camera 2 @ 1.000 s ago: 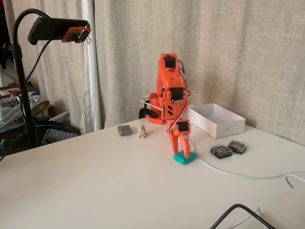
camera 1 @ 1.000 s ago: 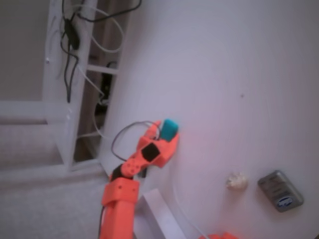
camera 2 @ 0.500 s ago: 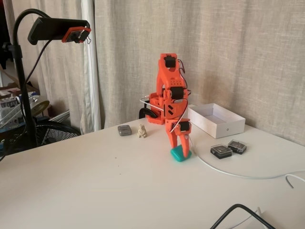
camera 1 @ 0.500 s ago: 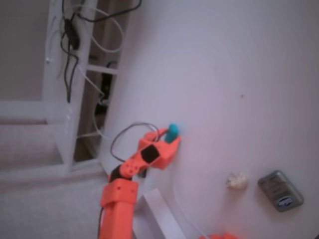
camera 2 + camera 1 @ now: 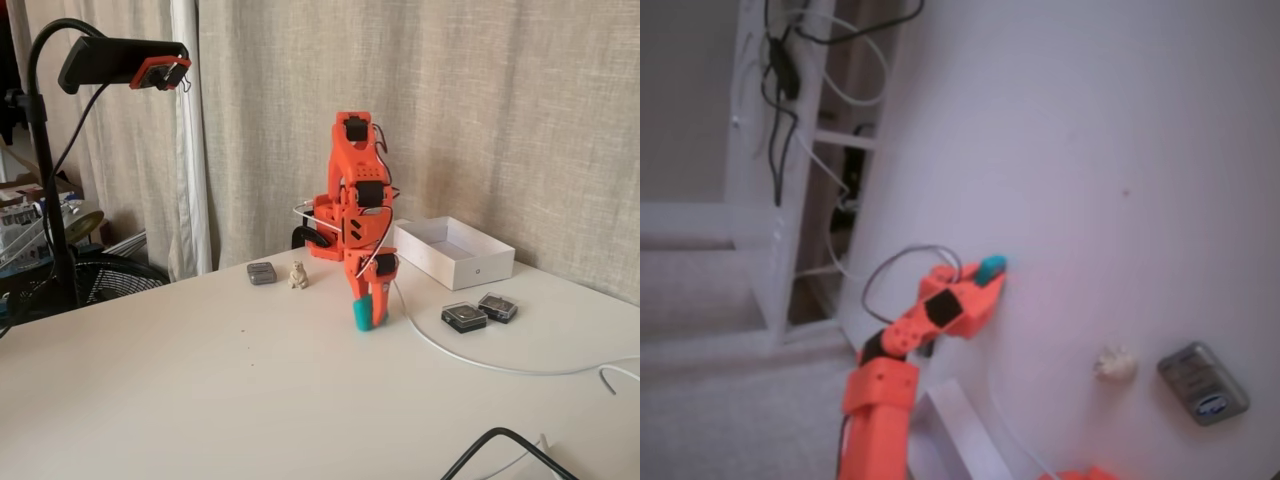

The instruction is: Grasp the green cube and put it in the bin.

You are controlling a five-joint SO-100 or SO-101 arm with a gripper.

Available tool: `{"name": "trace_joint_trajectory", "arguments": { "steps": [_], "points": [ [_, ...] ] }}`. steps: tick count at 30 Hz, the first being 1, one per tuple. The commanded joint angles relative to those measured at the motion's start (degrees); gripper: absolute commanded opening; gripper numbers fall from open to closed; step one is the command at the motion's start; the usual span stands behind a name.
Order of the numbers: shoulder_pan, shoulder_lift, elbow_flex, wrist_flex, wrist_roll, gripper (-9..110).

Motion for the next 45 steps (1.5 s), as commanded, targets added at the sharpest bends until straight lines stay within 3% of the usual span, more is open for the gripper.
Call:
{"name": "trace_joint_trajectory", "arguments": {
  "steps": [1,10,21,32,37,45],
  "points": [
    [1.49,-2.37,-0.53,-0.26,-0.09,-8],
    [-1.14,7.29,-1.76,-3.52,1.14,-8],
    [-14.24,28.04,-0.09,-16.08,15.56,-8],
    [-36.91,61.00,29.18,-33.05,12.39,-8],
    [-47.72,73.21,33.57,-28.21,7.65,-8],
    [-59.94,85.61,33.05,2.72,3.16,-8]
  ]
}}
